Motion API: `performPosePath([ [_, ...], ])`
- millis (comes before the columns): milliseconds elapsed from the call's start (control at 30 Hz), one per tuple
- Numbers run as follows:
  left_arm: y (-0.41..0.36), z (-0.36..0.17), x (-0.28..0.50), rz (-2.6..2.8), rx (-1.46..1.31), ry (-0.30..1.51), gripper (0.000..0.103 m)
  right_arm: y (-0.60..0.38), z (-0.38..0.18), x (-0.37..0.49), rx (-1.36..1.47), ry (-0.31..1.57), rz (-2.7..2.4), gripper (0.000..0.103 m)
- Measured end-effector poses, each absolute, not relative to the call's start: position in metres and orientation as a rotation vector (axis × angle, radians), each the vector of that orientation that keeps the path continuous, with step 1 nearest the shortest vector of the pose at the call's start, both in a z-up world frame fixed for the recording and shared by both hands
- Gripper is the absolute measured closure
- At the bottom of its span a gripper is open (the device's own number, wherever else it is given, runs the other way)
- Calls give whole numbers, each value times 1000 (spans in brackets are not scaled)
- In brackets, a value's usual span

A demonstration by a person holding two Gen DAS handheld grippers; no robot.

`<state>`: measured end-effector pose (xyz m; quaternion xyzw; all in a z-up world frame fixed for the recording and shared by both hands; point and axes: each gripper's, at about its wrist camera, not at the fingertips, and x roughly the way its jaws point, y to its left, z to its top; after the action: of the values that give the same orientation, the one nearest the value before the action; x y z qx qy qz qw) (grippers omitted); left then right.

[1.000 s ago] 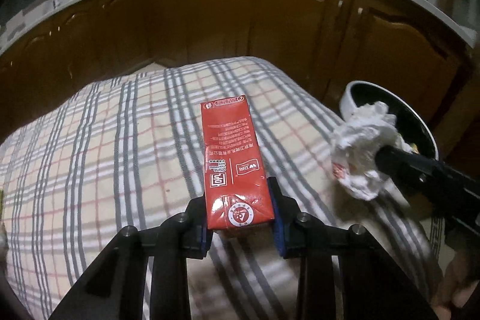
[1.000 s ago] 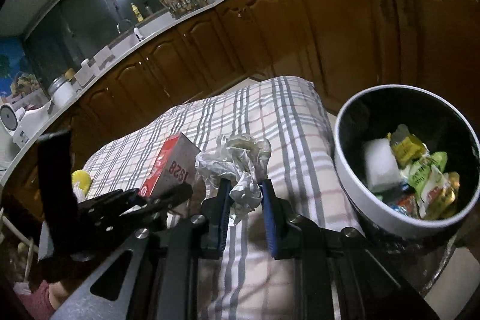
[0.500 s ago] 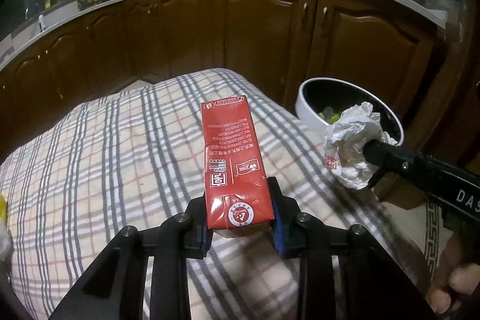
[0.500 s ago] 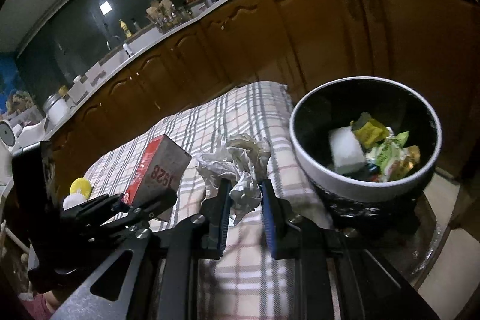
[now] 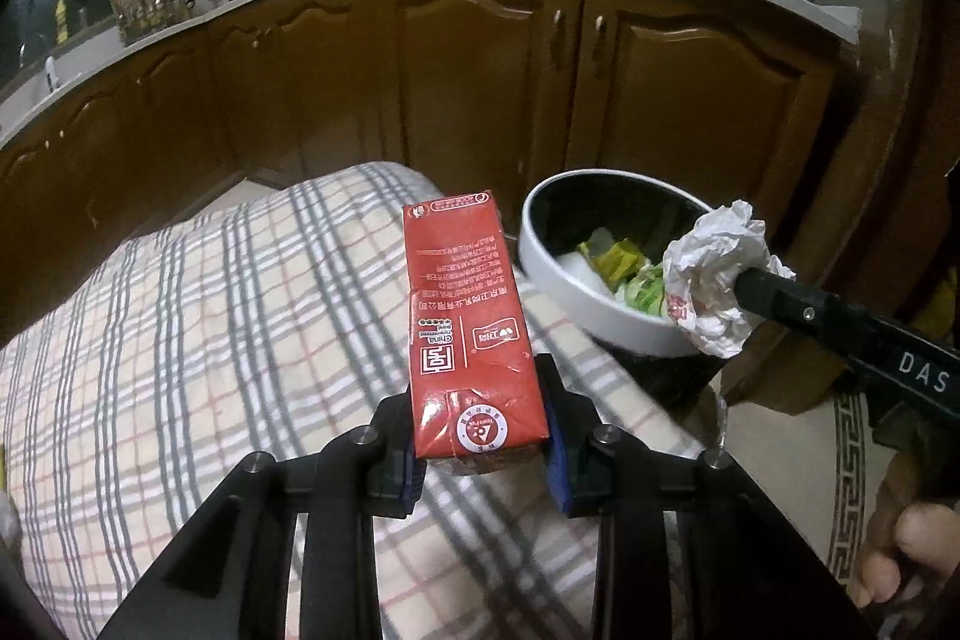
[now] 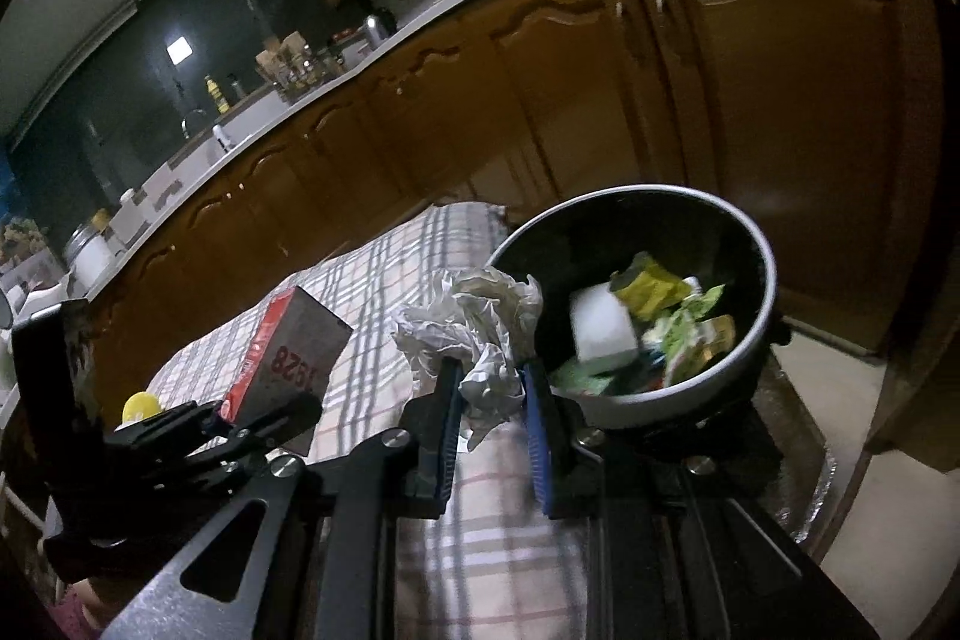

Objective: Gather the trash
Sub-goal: 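Carry the red carton and tissue over the black bin and open both tools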

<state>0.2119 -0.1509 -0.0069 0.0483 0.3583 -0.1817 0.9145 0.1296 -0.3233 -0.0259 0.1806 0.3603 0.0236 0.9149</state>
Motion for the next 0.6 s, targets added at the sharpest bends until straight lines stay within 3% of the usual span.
performPosePath([
  [600, -189, -5, 239, -435, 133, 739, 73, -361, -21, 136, 379, 720, -24, 83],
])
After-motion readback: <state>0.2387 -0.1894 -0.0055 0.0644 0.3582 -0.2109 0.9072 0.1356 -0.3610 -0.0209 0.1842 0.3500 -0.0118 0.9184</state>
